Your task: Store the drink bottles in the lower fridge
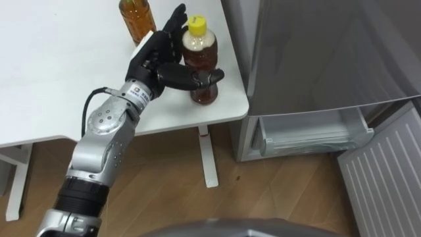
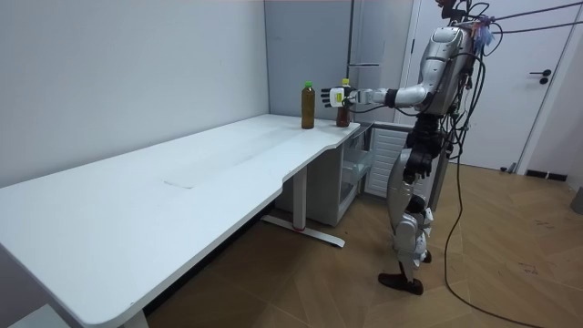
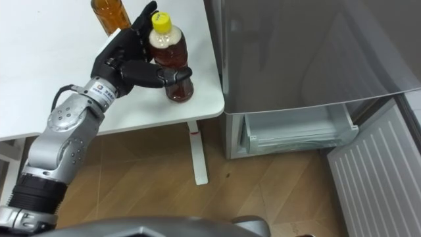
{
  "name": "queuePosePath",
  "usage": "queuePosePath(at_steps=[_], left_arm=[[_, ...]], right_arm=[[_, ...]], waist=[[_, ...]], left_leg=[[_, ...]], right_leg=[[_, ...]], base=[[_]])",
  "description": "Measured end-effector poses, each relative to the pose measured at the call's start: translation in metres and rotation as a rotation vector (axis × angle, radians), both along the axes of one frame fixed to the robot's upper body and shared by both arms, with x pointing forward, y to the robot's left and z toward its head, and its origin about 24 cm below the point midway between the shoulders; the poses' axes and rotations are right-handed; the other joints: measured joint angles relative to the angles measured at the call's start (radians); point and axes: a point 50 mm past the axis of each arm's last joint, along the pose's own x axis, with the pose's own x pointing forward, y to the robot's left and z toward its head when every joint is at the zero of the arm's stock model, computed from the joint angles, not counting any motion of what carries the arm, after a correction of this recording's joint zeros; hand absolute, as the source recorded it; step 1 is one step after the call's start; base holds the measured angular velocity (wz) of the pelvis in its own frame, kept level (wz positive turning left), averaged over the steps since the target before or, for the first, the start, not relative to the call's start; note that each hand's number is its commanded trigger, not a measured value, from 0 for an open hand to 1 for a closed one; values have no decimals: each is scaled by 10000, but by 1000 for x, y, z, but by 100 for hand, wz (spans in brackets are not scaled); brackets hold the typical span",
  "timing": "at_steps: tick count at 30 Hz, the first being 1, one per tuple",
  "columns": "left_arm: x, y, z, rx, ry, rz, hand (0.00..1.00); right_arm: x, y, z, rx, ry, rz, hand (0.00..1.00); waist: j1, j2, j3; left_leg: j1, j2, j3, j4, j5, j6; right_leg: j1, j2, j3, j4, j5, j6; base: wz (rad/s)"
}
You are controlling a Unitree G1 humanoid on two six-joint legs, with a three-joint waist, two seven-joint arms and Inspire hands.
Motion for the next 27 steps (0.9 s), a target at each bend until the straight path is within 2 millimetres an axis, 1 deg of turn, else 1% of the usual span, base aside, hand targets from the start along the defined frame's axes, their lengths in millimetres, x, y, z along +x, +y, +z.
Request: queuePosePath(at_steps=[13, 15, 19, 22, 27], left_arm=[[1, -1, -2, 80, 267, -90, 100], [1, -1, -3, 101, 402, -115, 100], [0, -1, -5, 197, 559, -128, 100], [1, -1, -4, 320, 504, -117, 100], [1, -1, -5, 724, 476, -89, 100]], right_arm=[[-1, 0, 0, -77, 168, 6, 0], [1, 0, 0, -79, 120, 12, 0], [2, 0, 0, -79, 66, -22, 0], [2, 0, 0, -81, 80, -18, 0], [1, 0, 0, -72, 108, -32, 0]], waist=[[-4, 4, -7], [-1, 11, -32], [1, 5, -32], [0, -33, -50], [-1, -42, -41]], left_leg=[[-51, 1, 12, 3, -1, -1], [-158, 3, 12, 30, 0, 0], [-144, 11, 41, 40, 1, 1], [-125, 10, 46, 56, 1, 1], [-119, 14, 43, 76, 2, 3]], right_leg=[[-51, 6, 28, -11, 0, 0], [-176, 5, 42, 31, 1, -1], [-214, 4, 76, 131, 2, -3], [-193, 2, 91, 139, 2, -3], [-167, 4, 108, 137, 5, -8]], base=[[0], [0], [0], [0], [0]])
